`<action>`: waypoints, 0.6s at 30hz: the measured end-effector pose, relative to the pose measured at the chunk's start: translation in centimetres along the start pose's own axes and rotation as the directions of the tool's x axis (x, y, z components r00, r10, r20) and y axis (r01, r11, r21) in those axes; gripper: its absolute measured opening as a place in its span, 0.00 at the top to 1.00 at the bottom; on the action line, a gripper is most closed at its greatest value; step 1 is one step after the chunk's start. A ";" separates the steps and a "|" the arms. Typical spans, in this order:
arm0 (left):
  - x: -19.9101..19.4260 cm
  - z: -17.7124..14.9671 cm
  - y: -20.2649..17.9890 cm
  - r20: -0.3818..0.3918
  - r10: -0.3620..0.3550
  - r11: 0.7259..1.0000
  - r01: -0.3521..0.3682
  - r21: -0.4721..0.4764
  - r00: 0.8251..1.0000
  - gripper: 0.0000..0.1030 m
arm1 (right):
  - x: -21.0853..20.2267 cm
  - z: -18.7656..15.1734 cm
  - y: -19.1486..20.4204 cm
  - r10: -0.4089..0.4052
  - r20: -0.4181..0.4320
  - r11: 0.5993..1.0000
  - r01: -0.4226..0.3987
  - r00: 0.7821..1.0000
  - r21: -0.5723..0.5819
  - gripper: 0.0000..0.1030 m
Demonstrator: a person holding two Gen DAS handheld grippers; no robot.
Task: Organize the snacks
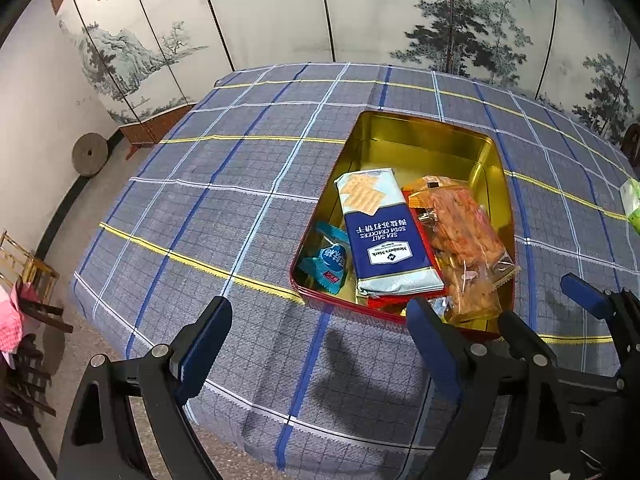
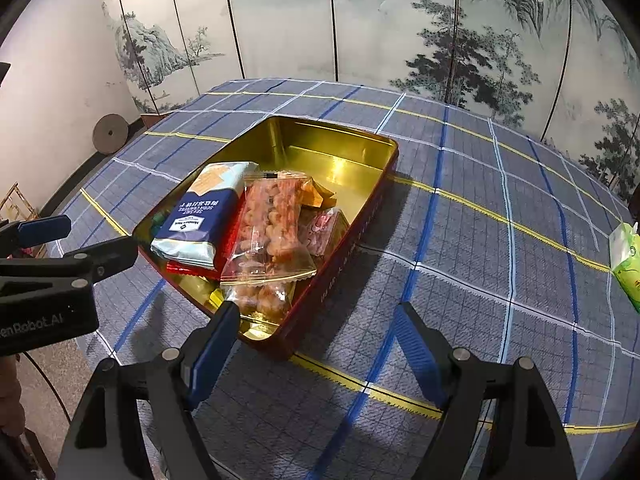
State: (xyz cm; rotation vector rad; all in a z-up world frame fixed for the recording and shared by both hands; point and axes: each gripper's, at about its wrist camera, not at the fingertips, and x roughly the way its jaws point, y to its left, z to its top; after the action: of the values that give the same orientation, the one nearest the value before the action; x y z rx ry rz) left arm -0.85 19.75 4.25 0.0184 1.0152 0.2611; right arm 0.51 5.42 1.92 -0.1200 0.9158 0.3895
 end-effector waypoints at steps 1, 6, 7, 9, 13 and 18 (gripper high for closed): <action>0.0 0.0 0.1 0.000 0.000 1.000 0.000 -0.001 1.000 0.16 | 0.0 0.0 0.0 0.000 -0.001 1.000 0.000 1.000 0.001 0.22; 0.0 -0.1 -0.1 0.000 -0.001 1.000 0.001 0.001 1.000 0.16 | 0.1 -0.1 -0.3 0.001 -0.006 1.000 -0.001 1.000 0.009 0.22; 0.0 -0.1 -0.1 -0.001 -0.001 1.000 0.001 0.003 1.000 0.16 | 0.1 -0.1 -0.3 0.000 -0.007 1.000 0.000 1.000 0.010 0.22; 0.0 0.0 -0.3 -0.002 0.000 1.000 0.000 0.007 1.000 0.16 | 0.1 -0.1 -0.3 0.001 -0.007 1.000 -0.001 1.000 0.010 0.22; 0.0 0.0 -0.5 0.001 0.002 1.000 -0.002 0.013 1.000 0.16 | 0.1 0.0 -0.2 0.002 -0.006 1.000 -0.002 1.000 0.004 0.22; -0.1 0.1 -0.6 0.003 0.005 1.000 -0.005 0.016 1.000 0.16 | 0.3 -0.1 -0.1 0.005 -0.011 1.000 -0.005 1.000 -0.001 0.22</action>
State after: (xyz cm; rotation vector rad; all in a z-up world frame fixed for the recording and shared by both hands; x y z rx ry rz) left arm -0.70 19.17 4.30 0.0359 1.0142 0.2569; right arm 0.67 5.37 1.59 -0.1210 0.9267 0.3945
